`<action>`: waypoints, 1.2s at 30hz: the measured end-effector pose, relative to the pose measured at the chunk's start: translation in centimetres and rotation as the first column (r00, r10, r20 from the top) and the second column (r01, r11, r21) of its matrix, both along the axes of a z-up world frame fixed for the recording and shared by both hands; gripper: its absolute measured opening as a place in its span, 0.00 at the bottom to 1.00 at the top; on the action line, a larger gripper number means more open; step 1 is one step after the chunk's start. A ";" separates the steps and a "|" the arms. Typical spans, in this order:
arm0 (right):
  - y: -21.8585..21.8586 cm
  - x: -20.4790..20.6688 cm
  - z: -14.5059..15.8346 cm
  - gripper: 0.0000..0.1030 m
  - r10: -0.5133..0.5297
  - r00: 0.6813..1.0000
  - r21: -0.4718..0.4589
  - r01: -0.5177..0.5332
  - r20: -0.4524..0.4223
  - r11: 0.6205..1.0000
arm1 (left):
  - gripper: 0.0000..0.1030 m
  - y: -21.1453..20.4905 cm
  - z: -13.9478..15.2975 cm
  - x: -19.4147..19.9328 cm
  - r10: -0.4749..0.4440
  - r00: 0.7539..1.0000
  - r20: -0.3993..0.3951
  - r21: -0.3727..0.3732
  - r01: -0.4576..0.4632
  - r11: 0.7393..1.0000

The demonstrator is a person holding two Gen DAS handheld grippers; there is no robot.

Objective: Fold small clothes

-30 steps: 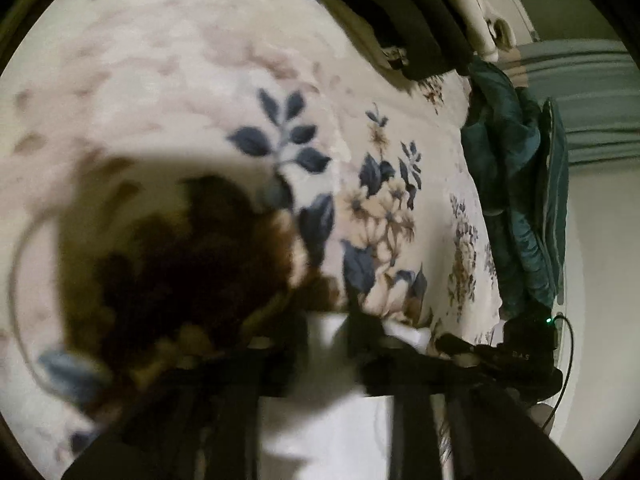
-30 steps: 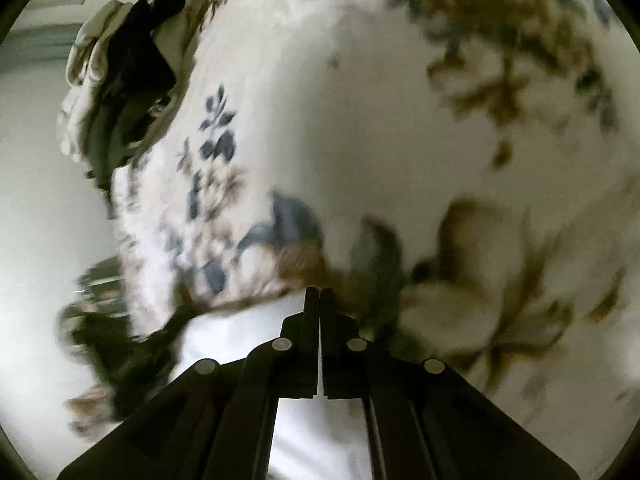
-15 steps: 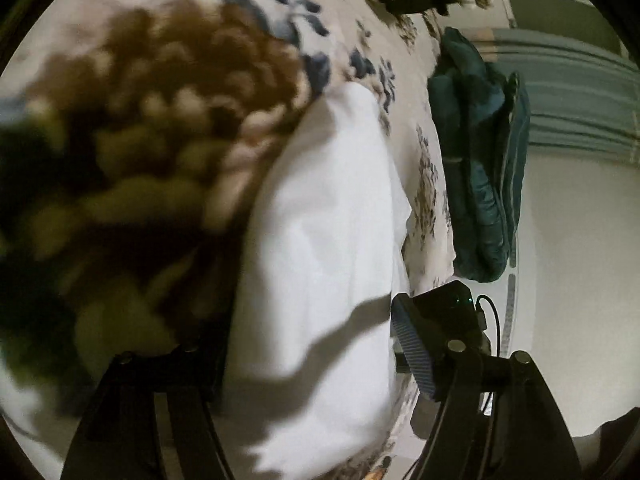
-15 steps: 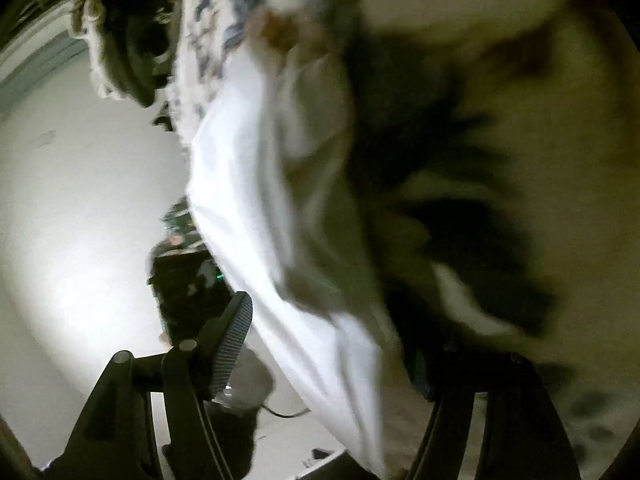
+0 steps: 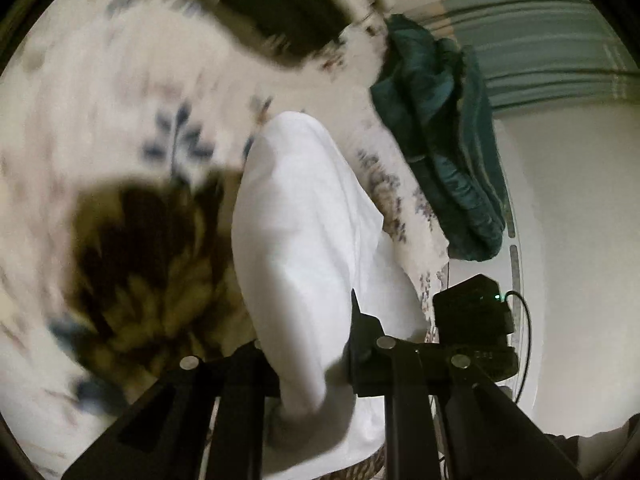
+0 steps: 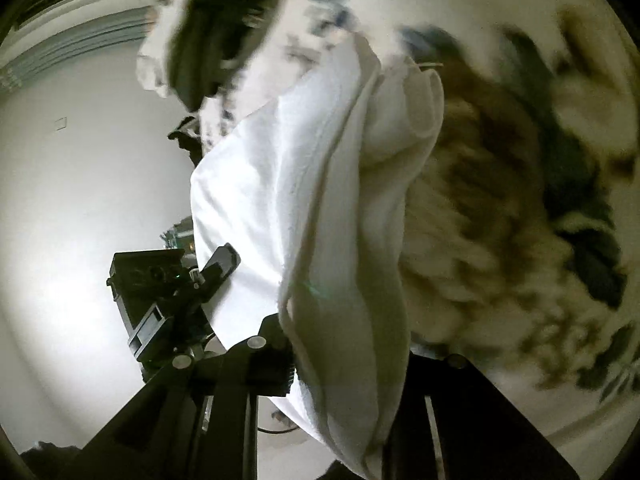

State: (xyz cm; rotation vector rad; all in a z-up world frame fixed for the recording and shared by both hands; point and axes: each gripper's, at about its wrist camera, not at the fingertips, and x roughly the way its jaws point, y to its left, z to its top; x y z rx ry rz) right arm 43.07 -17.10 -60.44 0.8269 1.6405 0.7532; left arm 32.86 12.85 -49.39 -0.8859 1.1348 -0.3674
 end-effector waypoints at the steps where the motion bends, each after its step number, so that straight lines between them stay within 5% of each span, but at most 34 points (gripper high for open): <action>1: 1.1 0.8 1.7 0.19 -0.013 1.000 -0.002 0.013 0.021 1.000 | 0.14 0.8 1.0 0.7 -0.006 1.000 0.008 0.005 0.006 1.000; 8: 10.5 9.8 10.3 0.19 -0.123 0.980 -0.024 0.128 0.154 0.992 | 0.15 9.0 8.7 11.9 -0.078 0.992 0.096 0.087 0.069 0.994; 13: 17.0 19.2 13.1 0.19 -0.177 0.955 -0.022 0.187 0.237 0.982 | 0.15 14.8 11.5 22.7 -0.134 0.978 0.161 0.172 0.106 0.979; 17: 21.4 26.8 13.1 0.19 -0.184 0.944 -0.030 0.200 0.274 0.979 | 0.16 18.3 11.5 30.5 -0.156 0.971 0.180 0.245 0.110 0.963; 23: 26.0 34.2 10.9 0.19 -0.132 0.949 -0.127 0.175 0.285 0.976 | 0.20 20.8 8.6 36.7 -0.172 0.980 0.104 0.327 0.130 0.936; 25: 26.9 34.8 10.9 0.19 -0.100 0.952 -0.171 0.154 0.291 0.973 | 0.31 21.2 8.0 37.5 -0.168 0.983 0.070 0.357 0.133 0.924; 29: 26.9 34.5 11.5 0.38 -0.020 0.952 -0.288 0.113 0.306 0.951 | 0.48 21.4 8.9 36.8 -0.126 0.988 0.089 0.441 0.074 0.894; 31: 27.0 34.4 12.3 0.50 0.020 0.945 -0.366 0.106 0.325 0.925 | 0.81 21.4 10.0 35.9 -0.107 0.987 0.121 0.512 0.030 0.858; 33: 27.1 33.9 13.2 0.63 0.054 0.935 -0.456 0.120 0.351 0.882 | 0.98 21.4 10.9 35.3 -0.098 0.984 0.150 0.558 -0.002 0.830; 36: 26.9 32.3 14.9 0.94 0.074 0.918 -0.578 0.181 0.389 0.796 | 1.00 21.0 12.0 34.0 -0.098 0.984 0.151 0.631 -0.019 0.776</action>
